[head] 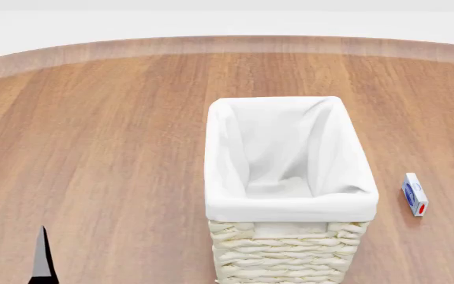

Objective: Pick up the alphabet soup and put it in the basket.

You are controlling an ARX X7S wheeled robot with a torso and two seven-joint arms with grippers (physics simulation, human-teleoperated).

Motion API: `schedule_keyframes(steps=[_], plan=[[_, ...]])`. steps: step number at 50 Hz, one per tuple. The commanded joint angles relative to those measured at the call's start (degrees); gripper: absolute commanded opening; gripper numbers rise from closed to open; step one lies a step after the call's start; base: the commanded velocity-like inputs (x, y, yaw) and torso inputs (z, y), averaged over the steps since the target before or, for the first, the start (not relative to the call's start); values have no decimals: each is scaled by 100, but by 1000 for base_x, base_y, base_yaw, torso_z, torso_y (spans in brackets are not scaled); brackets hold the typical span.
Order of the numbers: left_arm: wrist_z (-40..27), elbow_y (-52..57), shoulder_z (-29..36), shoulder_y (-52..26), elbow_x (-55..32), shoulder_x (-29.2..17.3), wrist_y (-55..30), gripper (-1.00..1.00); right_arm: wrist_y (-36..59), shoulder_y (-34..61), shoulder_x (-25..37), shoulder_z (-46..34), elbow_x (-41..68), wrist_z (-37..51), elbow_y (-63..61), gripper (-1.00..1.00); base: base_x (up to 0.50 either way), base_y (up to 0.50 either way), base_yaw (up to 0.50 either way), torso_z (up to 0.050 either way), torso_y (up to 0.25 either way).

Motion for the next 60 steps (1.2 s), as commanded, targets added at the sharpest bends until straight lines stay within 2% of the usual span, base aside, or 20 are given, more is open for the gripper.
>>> schedule_keyframes(steps=[1, 19, 31, 44, 45, 57, 60], plan=[[-37, -7, 44, -13, -13, -27, -12, 100, -98, 223, 35, -10, 21, 98, 357, 100, 0, 0, 0, 0, 0], [-89, 1, 83, -27, -58, -67, -30, 100, -316, 741, 54, -128, -20, 140, 1120, 100, 0, 0, 0, 0, 0], [-109, -66, 99, -24, -87, -97, 26, 100, -771, 1134, 31, -157, 197, 11, 2144, 100, 0, 0, 0, 0, 0], [-141, -70, 118, -25, -111, -131, 36, 100, -863, 1288, 47, -175, 234, 43, 2390, 100, 0, 0, 0, 0, 0], [-143, -72, 117, -26, -118, -132, 37, 100, -896, 1292, 43, -171, 256, 39, 2399, -100, 0, 0, 0, 0, 0], [-175, -75, 158, -25, -124, -154, 42, 100, -940, 1318, 33, -288, 300, -51, 2416, -100, 1, 0, 0, 0, 0], [-183, -88, 171, -35, -123, -155, 38, 100, -520, 1107, 74, -323, 268, 64, 1706, -100, 0, 0, 0, 0, 0]])
